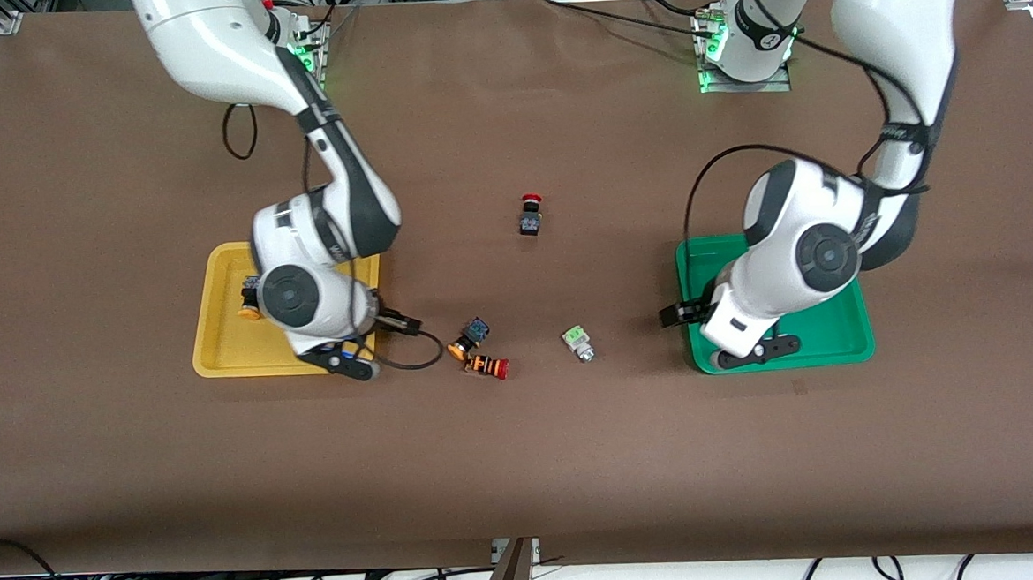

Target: Place green and yellow buttons in trays

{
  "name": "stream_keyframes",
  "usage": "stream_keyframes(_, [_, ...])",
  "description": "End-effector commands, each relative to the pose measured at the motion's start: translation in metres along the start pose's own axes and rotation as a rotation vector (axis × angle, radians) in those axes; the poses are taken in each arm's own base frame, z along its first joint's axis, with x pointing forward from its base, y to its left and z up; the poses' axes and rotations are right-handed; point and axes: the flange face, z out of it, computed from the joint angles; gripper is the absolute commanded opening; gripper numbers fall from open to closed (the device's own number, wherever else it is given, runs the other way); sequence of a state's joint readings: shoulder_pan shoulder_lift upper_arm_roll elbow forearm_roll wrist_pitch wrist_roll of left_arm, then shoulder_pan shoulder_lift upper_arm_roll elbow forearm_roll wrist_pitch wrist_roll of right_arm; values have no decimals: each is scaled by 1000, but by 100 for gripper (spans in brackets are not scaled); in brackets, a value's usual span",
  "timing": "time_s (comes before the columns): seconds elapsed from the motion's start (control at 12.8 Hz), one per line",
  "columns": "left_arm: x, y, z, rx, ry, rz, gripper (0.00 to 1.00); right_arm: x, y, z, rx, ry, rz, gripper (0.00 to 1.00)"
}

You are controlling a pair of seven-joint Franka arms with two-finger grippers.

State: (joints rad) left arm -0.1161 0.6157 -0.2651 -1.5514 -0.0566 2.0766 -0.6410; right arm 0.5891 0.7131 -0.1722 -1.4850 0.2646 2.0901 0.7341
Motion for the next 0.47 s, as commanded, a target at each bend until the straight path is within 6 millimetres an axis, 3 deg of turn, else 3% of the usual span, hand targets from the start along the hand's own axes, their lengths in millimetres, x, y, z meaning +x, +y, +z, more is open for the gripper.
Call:
stream_keyframes(0.0, [3, 51, 47, -25, -46, -240, 100, -15, -33, 31, 58, 52, 110, 100])
stream_keyframes(0.24, [-9, 95, 82, -27, -63, -446, 100, -37, -55, 49, 87, 84, 119, 100])
stream_keyframes(0.39, [-17, 110, 96, -27, -61, -485, 100, -54, -66, 58, 87, 81, 118, 100])
